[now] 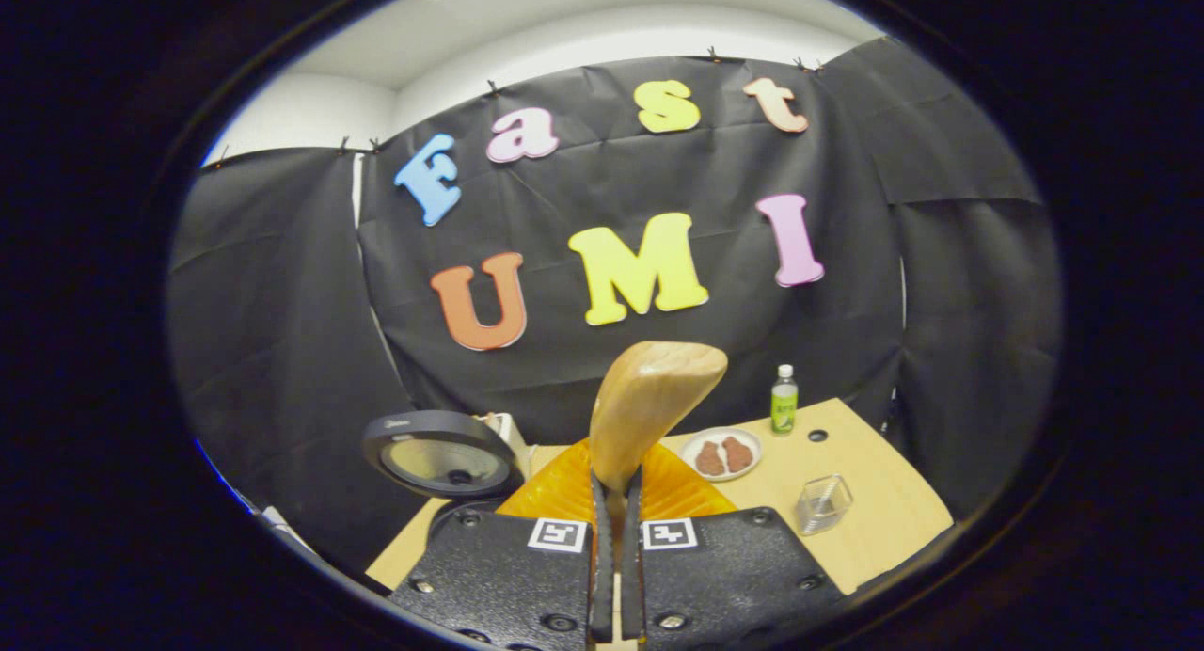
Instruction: Close the left gripper, press the button to open the rice cooker; take a wooden spoon from the chopstick holder with the right hand, scoop a spoonful of rice and pour it into the rice cooker, then put the wooden spoon back into the chopstick holder.
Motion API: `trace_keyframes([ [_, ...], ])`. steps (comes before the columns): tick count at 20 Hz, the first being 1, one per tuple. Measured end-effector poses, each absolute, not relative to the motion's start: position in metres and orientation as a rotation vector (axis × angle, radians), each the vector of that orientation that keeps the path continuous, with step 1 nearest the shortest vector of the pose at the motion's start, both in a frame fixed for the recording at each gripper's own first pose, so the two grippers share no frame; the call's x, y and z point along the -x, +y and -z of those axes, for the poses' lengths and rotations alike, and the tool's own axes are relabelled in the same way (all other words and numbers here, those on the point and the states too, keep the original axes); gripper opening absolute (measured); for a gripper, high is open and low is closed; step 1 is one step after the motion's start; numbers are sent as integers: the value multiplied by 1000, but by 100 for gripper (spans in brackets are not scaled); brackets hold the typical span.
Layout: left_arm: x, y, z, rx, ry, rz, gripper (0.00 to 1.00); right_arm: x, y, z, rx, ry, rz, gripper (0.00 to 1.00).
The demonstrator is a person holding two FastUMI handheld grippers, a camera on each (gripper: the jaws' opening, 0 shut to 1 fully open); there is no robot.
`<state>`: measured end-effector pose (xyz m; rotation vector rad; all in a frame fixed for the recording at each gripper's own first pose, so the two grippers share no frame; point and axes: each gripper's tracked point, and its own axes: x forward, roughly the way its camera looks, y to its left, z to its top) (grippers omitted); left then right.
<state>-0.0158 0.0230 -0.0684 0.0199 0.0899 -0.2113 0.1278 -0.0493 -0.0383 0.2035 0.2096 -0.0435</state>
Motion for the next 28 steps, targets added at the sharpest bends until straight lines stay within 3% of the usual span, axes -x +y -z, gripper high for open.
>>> trace_keyframes([
  [1,6,9,66,-18,90,204,95,-132,-72,47,-203,223,65,8],
  [2,-2,-6,69,-7,106,196,95,-137,-98,54,-214,237,85,0],
  [3,-7,-20,72,7,119,192,94,-143,-122,61,-222,242,98,8],
  [11,-49,-113,77,25,156,129,95,-199,-274,162,-177,372,157,8],
  [18,-68,-128,67,17,201,63,95,-249,-305,245,-93,434,117,10],
  [24,-89,-109,57,20,217,6,95,-257,-313,290,-155,490,144,13],
  [27,-100,-93,46,20,200,-13,95,-254,-310,281,-159,464,137,19],
  [28,-106,-89,42,22,190,-20,95,-253,-311,273,-148,447,133,27],
])
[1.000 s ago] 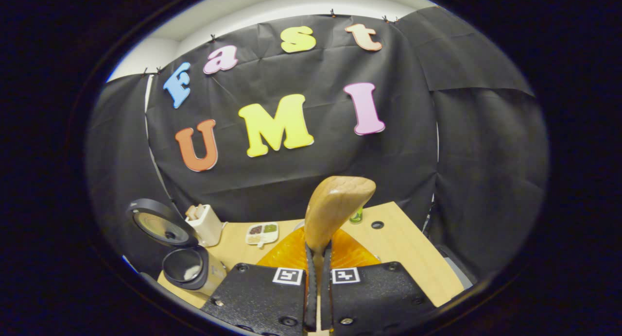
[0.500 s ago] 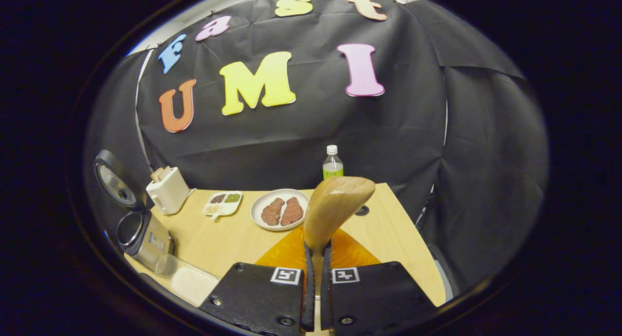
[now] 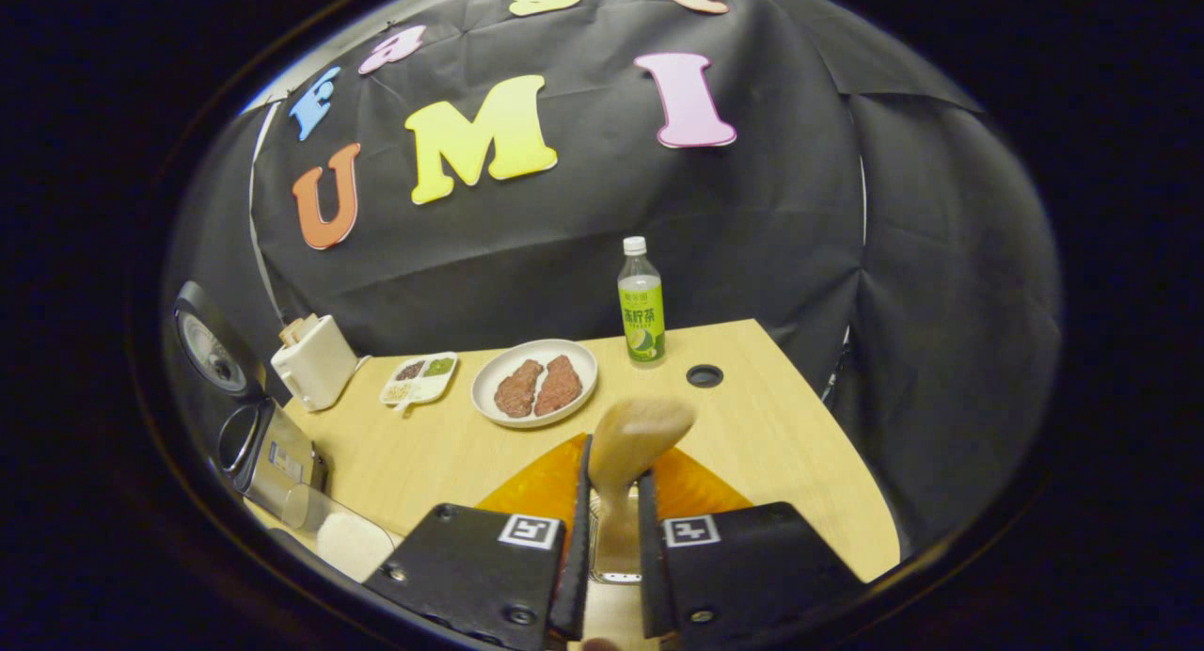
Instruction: Close the left gripper, press the button to open the rice cooker; take a wooden spoon from the chopstick holder with the right hand, scoop a spoonful of rice and pour it into the rice cooker, then put the wooden spoon back into the chopstick holder.
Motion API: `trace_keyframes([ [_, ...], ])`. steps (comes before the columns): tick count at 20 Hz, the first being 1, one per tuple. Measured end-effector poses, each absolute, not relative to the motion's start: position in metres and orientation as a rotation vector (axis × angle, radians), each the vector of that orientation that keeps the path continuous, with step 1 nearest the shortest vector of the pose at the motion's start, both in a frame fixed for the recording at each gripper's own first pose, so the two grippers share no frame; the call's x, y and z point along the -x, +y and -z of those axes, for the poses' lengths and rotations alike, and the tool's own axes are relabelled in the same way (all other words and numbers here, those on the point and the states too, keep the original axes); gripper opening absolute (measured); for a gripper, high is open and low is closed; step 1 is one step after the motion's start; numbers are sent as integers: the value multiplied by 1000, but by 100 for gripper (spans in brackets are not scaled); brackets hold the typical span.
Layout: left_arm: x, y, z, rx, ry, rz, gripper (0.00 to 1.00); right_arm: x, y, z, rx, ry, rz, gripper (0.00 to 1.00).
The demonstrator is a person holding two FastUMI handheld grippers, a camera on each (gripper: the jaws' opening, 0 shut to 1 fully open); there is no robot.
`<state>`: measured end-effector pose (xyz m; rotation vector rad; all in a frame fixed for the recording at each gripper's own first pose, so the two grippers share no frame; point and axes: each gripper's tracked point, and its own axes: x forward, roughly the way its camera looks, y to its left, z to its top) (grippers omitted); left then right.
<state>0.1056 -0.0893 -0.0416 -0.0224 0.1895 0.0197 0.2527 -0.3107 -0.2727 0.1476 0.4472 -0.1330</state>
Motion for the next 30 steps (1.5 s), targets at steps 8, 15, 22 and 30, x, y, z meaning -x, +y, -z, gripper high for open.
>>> trace_keyframes([
  [8,-152,-55,-11,24,97,-41,94,-233,-329,151,-56,216,211,100],
  [15,-229,-39,-28,75,90,-37,94,-172,-318,97,-76,132,221,100],
  [22,-284,-28,25,13,252,-37,95,-96,-335,102,-40,130,335,94],
  [30,-268,-26,69,-8,444,-47,97,-83,-322,90,-38,105,303,100],
])
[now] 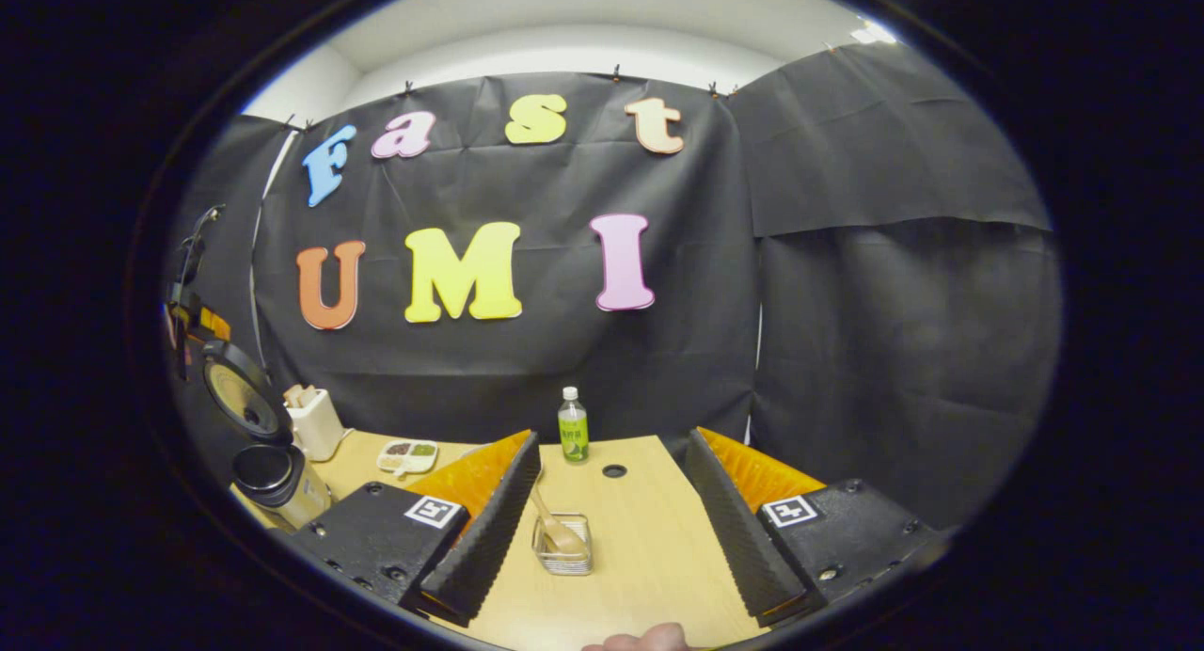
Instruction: Close the left gripper, press the button to open the rice cooker; take a wooden spoon from the chopstick holder with the right hand, scoop a spoonful of rice and pour it into the rice cooker, then put the wooden spoon back into the chopstick holder.
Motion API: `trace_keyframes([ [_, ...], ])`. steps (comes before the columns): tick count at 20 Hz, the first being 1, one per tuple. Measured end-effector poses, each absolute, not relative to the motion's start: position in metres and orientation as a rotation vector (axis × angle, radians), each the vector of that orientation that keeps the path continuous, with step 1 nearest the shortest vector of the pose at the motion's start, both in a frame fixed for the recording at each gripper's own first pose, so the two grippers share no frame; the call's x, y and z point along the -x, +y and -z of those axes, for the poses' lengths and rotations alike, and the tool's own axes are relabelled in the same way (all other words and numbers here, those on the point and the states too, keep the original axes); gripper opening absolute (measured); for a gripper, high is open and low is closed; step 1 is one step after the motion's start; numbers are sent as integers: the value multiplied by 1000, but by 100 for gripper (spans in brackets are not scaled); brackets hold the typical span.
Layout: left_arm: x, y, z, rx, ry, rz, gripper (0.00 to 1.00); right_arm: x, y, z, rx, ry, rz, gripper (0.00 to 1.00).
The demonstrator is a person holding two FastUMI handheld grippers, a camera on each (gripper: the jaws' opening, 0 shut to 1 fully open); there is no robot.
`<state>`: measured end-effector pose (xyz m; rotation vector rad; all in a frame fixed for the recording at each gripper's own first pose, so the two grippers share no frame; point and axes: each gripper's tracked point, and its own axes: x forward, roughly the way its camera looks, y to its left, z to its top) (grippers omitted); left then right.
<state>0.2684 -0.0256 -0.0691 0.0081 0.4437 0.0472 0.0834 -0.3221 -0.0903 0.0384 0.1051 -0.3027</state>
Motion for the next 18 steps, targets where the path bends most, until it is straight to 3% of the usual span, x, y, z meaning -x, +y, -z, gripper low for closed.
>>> trace_keyframes([
  [2,-249,-29,80,16,482,-53,97,-93,-315,91,-35,107,269,94],
  [4,-226,-36,97,22,533,-41,97,-101,-307,89,-32,103,232,100],
  [11,-148,-53,174,100,715,-31,97,-130,-293,88,-20,101,137,100],
  [17,-125,-52,217,69,788,-54,97,-141,-293,92,-15,112,103,100],
  [18,-122,-53,220,74,795,-57,97,-142,-294,93,-12,113,98,94],
])
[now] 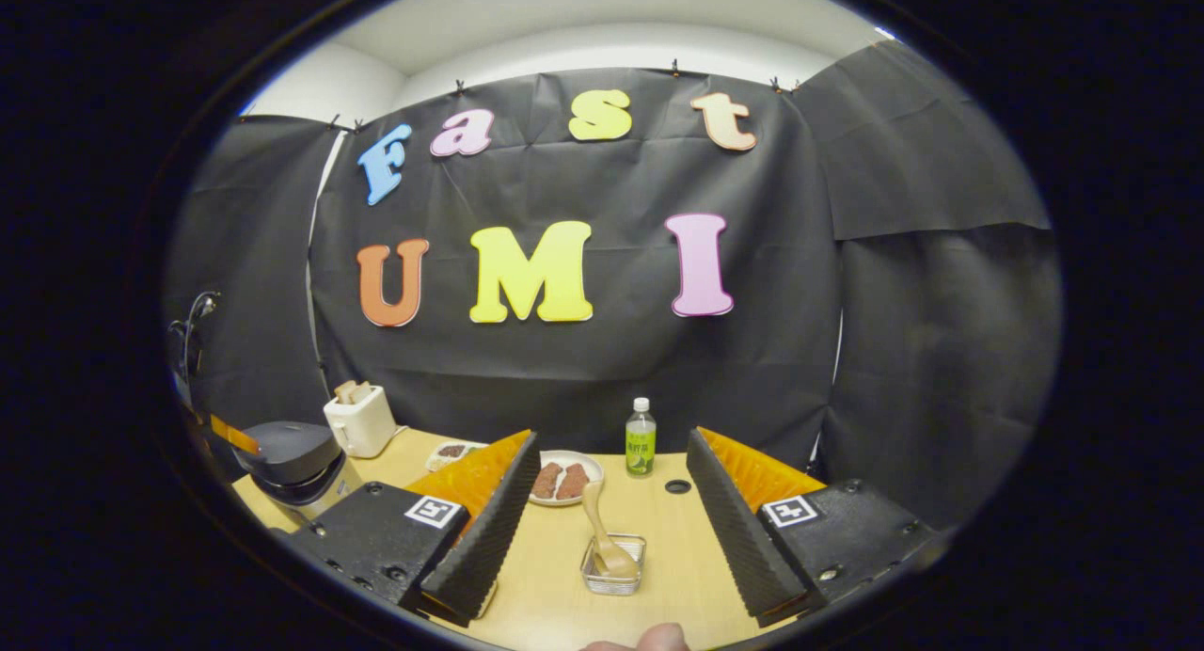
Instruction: Close the left gripper, press the button to open the rice cooker; take a wooden spoon from the chopstick holder with the right hand, scoop a spoonful of rice and pour it into the rice cooker, then put the wooden spoon back into the chopstick holder.
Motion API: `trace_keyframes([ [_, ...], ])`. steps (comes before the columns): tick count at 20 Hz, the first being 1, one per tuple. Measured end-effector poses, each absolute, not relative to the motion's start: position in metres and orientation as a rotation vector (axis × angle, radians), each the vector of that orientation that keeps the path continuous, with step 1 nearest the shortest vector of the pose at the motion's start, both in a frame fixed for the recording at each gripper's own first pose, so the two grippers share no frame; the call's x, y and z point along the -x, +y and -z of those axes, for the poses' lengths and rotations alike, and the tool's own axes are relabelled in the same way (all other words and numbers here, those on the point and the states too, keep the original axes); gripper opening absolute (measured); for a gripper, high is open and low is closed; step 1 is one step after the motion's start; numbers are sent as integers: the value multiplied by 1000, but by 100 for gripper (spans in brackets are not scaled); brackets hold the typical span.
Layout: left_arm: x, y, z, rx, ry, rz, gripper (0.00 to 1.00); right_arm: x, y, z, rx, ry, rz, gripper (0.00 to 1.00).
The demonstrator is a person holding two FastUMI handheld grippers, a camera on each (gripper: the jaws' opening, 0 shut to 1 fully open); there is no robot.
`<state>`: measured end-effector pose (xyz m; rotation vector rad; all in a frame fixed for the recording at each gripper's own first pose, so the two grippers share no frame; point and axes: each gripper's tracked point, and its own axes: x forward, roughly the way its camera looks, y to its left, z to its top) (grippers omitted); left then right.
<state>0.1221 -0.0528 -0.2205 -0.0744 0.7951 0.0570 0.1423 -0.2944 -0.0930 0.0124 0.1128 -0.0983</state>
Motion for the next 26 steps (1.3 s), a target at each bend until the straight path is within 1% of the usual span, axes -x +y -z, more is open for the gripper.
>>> trace_keyframes([
  [1,-122,-52,226,81,802,-61,97,-144,-295,92,-8,110,98,100],
  [10,-113,-50,248,100,826,-115,97,-159,-299,90,17,96,61,100],
  [11,-112,-52,251,96,824,-110,97,-160,-299,90,13,98,59,94],
  [12,-109,-52,257,93,840,-107,98,-158,-297,90,10,102,56,100],
  [13,-107,-50,259,81,842,-111,98,-158,-295,89,4,102,53,100],
  [14,-111,-49,260,81,824,-110,99,-156,-293,87,1,99,50,94],
  [15,-108,-49,257,86,822,-112,98,-153,-290,80,1,83,51,94],
  [17,-113,-50,250,132,764,-110,98,-145,-284,67,10,51,57,94],
  [18,-116,-51,245,175,722,-112,96,-139,-279,59,14,38,61,100],
  [20,-109,-54,240,225,683,-102,95,-125,-267,41,21,12,61,100],
  [22,-102,-63,220,251,615,-53,94,-105,-251,25,26,-13,65,100],
  [23,-95,-65,208,246,583,-26,94,-95,-242,20,25,-21,67,94],
  [25,-77,-63,179,219,514,9,95,-72,-223,14,21,-18,74,94],
  [26,-66,-61,164,208,480,26,95,-59,-214,11,16,-19,76,100],
])
